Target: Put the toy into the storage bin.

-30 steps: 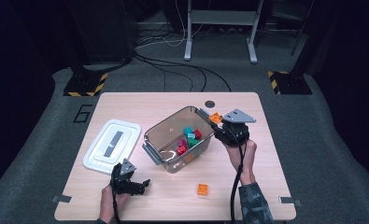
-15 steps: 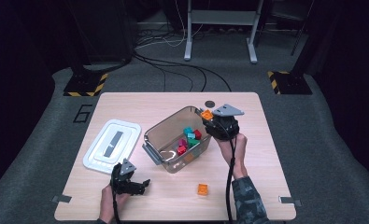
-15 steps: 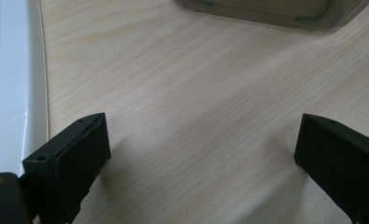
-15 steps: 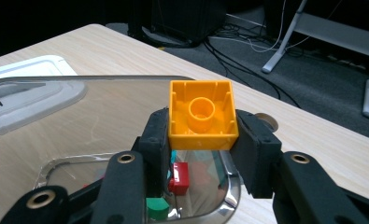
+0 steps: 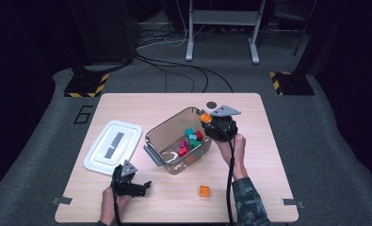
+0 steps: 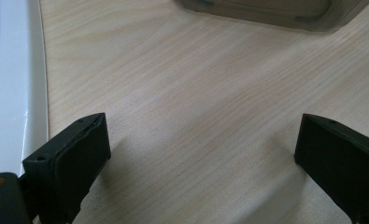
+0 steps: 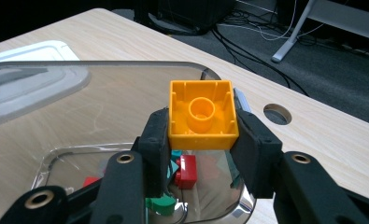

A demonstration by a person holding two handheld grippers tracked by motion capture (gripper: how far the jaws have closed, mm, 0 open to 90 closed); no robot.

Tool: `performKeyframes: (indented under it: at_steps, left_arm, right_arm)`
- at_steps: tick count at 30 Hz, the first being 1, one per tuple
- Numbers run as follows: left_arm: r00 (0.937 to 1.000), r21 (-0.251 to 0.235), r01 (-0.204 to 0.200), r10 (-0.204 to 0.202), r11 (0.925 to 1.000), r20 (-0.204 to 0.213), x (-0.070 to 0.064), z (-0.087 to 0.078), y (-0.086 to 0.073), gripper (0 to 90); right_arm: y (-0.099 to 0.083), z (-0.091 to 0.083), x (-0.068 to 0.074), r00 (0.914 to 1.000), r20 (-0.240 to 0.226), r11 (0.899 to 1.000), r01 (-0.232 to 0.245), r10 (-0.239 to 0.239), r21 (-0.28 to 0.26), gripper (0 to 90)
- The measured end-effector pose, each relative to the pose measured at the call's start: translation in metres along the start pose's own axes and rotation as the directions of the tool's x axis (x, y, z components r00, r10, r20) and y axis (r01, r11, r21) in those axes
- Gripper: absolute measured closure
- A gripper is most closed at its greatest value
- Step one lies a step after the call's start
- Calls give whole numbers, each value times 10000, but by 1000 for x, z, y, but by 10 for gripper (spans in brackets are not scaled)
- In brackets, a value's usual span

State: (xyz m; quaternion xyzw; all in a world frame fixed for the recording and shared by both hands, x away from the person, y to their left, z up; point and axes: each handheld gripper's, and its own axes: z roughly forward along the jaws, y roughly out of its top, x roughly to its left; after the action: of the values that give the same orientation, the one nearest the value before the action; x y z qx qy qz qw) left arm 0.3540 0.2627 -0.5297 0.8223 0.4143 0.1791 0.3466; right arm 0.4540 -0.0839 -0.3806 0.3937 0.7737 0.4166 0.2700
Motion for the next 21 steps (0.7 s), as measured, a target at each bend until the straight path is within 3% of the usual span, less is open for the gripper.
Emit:
performKeyframes:
  at_steps: [4,9,14,21]
  left_arm:
    - [10000,-21,29,-29,10000,0,0,0,0,33]
    - [10000,-26,24,-24,10000,0,0,0,0,33]
    - [10000,-27,25,-26,10000,-1,0,0,0,33]
    - [10000,-23,19,-19,10000,0,0,0,0,33]
  right_arm:
    - [-1,-1,0,9999,34,9999,-108,108,118,390]
    - [-3,-8,-1,9997,116,9997,-221,222,-58,230]
    - [-8,-20,0,9997,79,9992,-213,216,-324,153]
    - [-21,-36,2,9993,-242,9977,-304,290,-601,114]
